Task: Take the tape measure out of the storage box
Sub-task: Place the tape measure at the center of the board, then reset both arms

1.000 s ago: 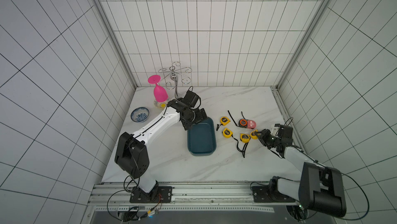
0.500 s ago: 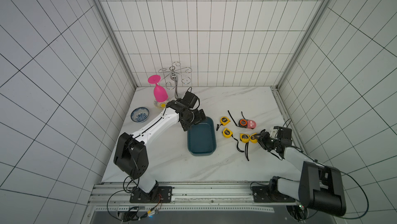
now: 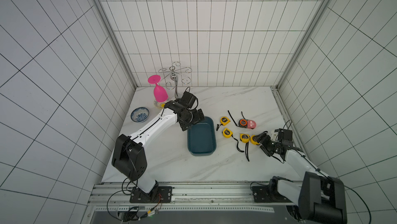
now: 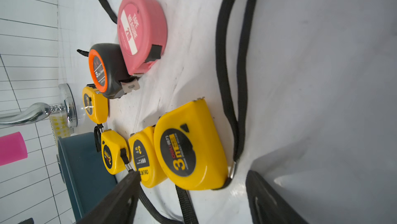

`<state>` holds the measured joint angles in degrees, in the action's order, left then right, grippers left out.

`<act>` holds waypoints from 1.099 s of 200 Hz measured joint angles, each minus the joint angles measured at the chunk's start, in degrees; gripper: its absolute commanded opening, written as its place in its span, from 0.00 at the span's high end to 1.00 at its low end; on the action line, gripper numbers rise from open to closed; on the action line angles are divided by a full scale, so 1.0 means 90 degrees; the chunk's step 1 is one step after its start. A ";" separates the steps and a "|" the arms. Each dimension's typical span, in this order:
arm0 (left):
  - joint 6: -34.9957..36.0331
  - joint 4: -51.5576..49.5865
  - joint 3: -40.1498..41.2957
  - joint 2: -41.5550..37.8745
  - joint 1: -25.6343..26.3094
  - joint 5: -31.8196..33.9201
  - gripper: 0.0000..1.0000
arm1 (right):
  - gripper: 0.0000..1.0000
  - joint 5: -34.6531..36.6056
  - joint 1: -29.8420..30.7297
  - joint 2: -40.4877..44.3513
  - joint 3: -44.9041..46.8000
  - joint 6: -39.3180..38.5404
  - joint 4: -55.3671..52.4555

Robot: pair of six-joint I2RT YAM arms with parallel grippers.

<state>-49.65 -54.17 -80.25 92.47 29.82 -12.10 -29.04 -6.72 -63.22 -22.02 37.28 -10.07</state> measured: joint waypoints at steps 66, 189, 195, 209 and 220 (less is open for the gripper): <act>0.0831 0.0355 0.0680 -0.0758 -0.0345 0.1015 0.02 | 0.01 0.0792 0.0418 0.0576 -0.0869 -0.0493 -0.1314; 0.2968 0.2912 0.2650 -0.1469 -0.1566 0.3570 0.02 | 0.01 0.2990 0.0763 -0.0974 -0.2195 -0.2290 0.0245; 0.3104 0.3160 0.2795 -0.1469 -0.1649 0.3609 0.02 | 0.01 0.3118 0.0763 -0.1027 -0.2132 -0.2404 0.0559; 0.3432 0.3757 0.3147 -0.1469 -0.1746 0.3708 0.02 | 0.00 0.3393 0.0763 -0.1139 -0.1931 -0.2650 0.1207; 0.3677 0.4192 0.3412 -0.1469 -0.1790 0.3755 0.02 | 0.00 0.3589 0.0760 -0.1268 -0.1739 -0.2839 0.1690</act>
<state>-16.56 -16.45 -49.54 79.24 13.72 21.69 3.27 0.12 -74.63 -37.67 11.73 5.15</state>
